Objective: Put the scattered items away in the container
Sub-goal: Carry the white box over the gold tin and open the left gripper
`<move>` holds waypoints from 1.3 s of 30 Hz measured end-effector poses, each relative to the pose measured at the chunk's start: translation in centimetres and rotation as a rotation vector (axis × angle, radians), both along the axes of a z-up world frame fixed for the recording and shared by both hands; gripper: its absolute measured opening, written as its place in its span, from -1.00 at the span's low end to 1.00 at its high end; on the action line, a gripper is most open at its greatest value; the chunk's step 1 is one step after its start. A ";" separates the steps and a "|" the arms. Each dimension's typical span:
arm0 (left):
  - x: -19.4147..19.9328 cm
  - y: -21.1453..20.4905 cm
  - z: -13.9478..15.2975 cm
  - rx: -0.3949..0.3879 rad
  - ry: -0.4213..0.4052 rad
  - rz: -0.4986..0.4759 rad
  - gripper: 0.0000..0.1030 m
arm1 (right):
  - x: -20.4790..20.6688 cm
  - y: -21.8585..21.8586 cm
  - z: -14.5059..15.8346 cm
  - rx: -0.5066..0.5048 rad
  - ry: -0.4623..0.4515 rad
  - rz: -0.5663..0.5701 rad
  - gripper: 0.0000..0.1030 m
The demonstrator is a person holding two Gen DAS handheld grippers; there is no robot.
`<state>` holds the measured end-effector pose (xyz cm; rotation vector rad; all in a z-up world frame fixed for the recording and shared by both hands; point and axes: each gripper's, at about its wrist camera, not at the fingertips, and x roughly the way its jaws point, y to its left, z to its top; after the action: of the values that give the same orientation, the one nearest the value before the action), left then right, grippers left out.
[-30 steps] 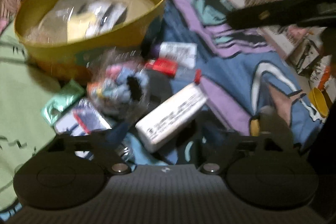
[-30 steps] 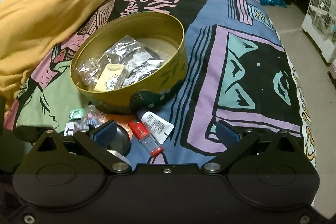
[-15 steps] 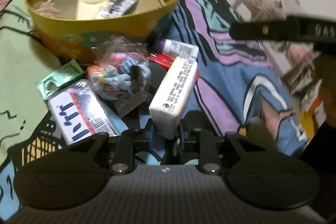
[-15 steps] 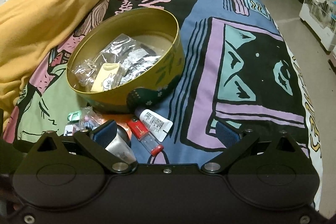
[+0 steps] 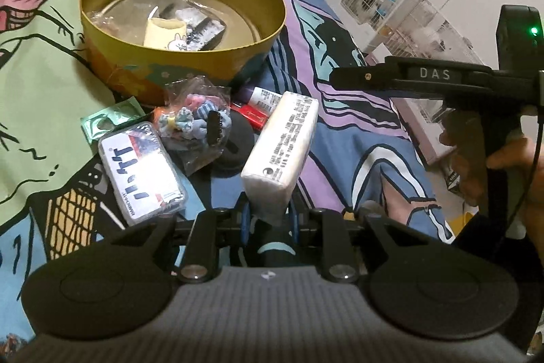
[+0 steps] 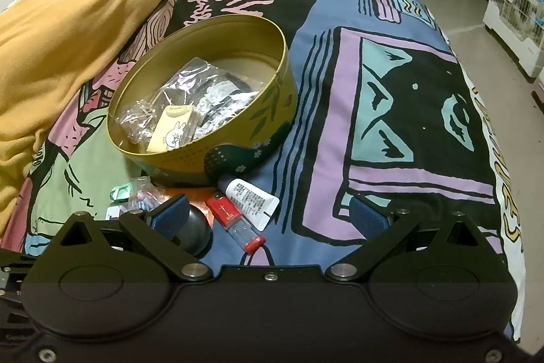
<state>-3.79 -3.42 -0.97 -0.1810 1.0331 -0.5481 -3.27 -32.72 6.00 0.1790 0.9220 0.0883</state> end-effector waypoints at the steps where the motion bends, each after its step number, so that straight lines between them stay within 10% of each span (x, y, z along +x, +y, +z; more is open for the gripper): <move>1: -0.2 0.1 0.1 0.004 -0.004 0.003 -0.51 | 0.0 0.1 0.0 -0.001 0.000 0.002 0.95; 39: 0.0 3.7 8.3 0.050 -0.171 0.150 -0.51 | 0.3 1.0 -0.8 -0.019 0.025 0.035 0.95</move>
<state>-3.83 0.29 7.30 -0.1631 0.8581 -0.3940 -3.01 -31.74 5.24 0.1469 0.9507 0.1095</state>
